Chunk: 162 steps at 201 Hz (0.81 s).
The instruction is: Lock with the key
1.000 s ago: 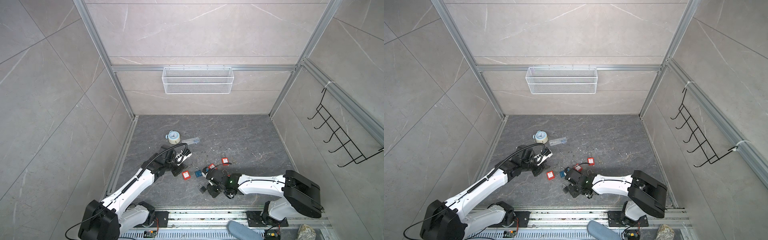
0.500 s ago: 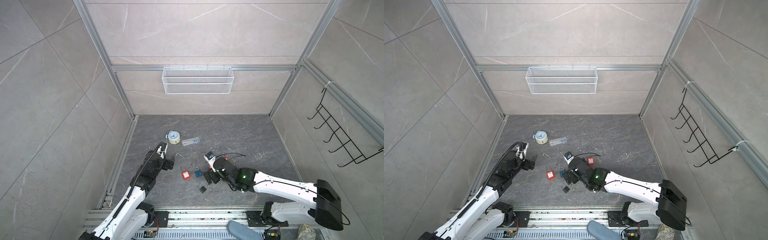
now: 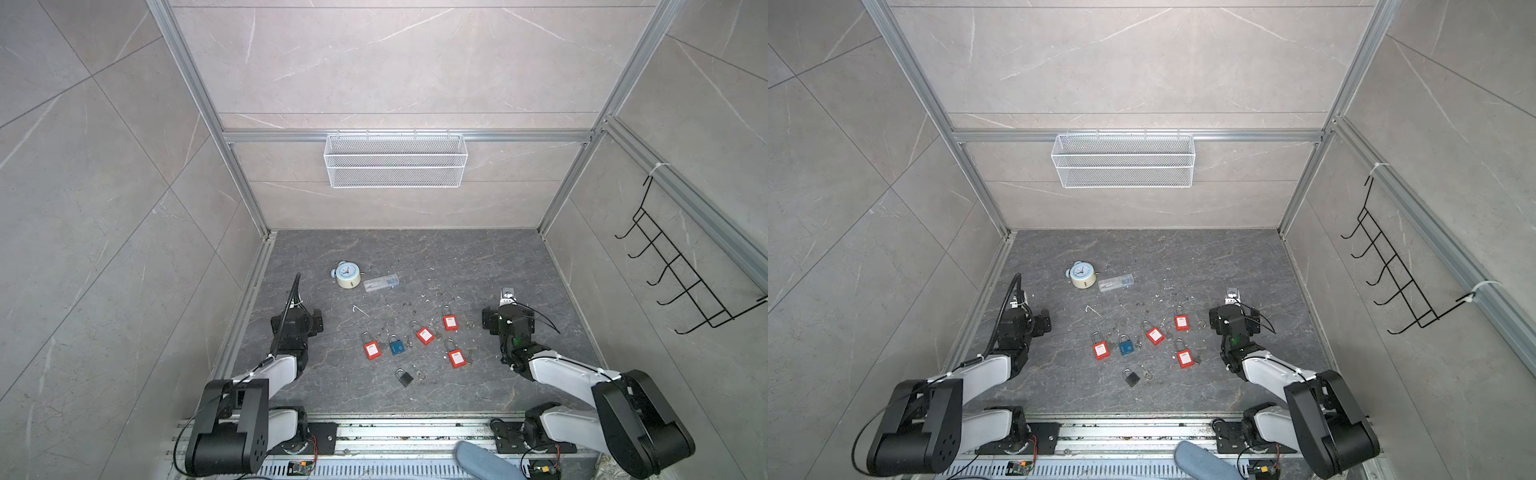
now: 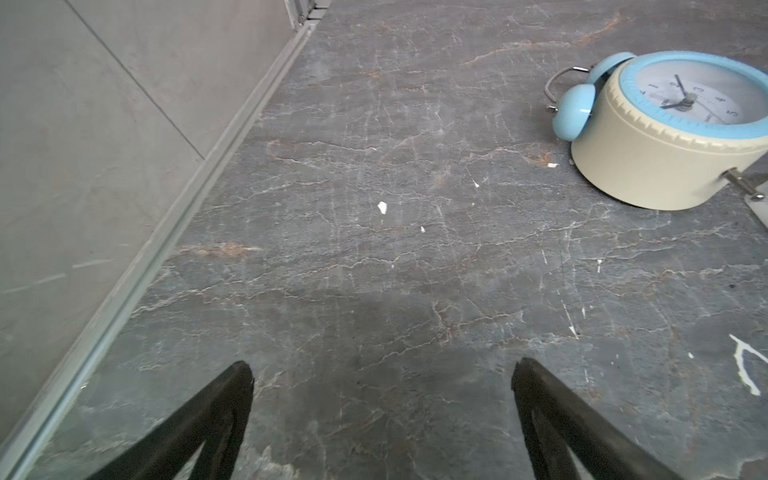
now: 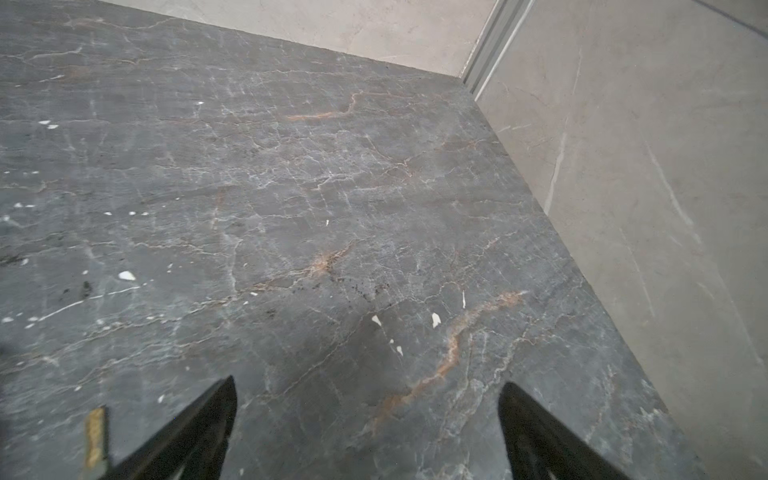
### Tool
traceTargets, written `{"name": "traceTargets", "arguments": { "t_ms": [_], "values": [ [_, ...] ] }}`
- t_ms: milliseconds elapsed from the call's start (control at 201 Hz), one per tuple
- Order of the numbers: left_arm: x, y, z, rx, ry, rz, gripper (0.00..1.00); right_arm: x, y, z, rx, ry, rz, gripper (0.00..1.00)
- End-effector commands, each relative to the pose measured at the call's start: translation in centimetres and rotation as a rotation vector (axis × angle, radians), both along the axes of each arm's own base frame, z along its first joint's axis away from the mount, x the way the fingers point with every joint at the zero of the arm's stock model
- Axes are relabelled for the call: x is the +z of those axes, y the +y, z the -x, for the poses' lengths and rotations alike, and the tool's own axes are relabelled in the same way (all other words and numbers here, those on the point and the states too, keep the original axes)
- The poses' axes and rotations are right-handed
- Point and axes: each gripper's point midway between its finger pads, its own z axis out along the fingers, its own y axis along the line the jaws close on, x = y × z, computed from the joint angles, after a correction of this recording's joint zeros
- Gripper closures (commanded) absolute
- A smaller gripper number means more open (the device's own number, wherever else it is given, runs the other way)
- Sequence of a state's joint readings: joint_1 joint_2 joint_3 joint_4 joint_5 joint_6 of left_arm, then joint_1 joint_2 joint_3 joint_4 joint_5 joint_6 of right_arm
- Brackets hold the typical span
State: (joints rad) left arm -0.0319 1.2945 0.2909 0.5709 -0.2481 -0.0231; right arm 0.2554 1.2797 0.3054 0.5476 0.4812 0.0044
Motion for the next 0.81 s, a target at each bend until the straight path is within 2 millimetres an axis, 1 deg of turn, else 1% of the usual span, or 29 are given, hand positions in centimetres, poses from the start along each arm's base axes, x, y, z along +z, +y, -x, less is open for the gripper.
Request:
{"name": "traceTargets", "arguments": {
  "t_ms": [0, 55, 115, 149, 194, 214, 254, 329, 538, 802],
  "values": [
    [3.8, -2.5, -3.0, -0.165, -0.197, -0.008, 0.0, 3.9, 1.5, -2.5, 0.138, -0.235, -0.113, 0.01],
    [3.2, -2.6, -3.0, -0.173, -0.212, -0.013, 0.0, 2.9, 1.3, -3.0, 0.154, -0.219, -0.134, 0.01],
    [2.2, -2.4, -2.7, -0.166, -0.226, -0.016, 0.0, 1.7, 1.7, -3.1, 0.198, -0.232, -0.146, 0.01],
    [2.7, -2.1, -2.9, -0.145, -0.272, -0.027, 0.0, 1.8, 1.8, -3.3, 0.208, -0.257, -0.137, 0.01],
    [2.5, -2.0, -3.1, -0.141, -0.242, -0.018, 0.0, 1.1, 1.8, -3.6, 0.199, -0.199, -0.144, 0.01],
    [2.0, -2.0, -3.0, -0.143, -0.202, -0.012, 0.0, 0.8, 1.9, -3.8, 0.203, -0.169, -0.154, 0.01],
    [2.1, -1.9, -3.5, -0.141, -0.199, -0.004, 0.0, 1.0, 1.7, -4.1, 0.205, -0.171, -0.167, 0.01],
    [1.8, -0.8, -4.0, -0.077, -0.166, -0.001, 0.0, 0.9, 1.5, -4.2, 0.193, -0.173, -0.166, 0.01],
    [1.7, -0.3, -4.4, -0.066, -0.149, 0.022, 0.0, 0.8, 1.4, -4.5, 0.196, -0.161, -0.18, 0.01],
    [1.6, -0.3, -4.4, -0.067, -0.144, 0.028, 0.0, 0.5, 1.5, -4.8, 0.217, -0.135, -0.199, 0.01]
  ]
}}
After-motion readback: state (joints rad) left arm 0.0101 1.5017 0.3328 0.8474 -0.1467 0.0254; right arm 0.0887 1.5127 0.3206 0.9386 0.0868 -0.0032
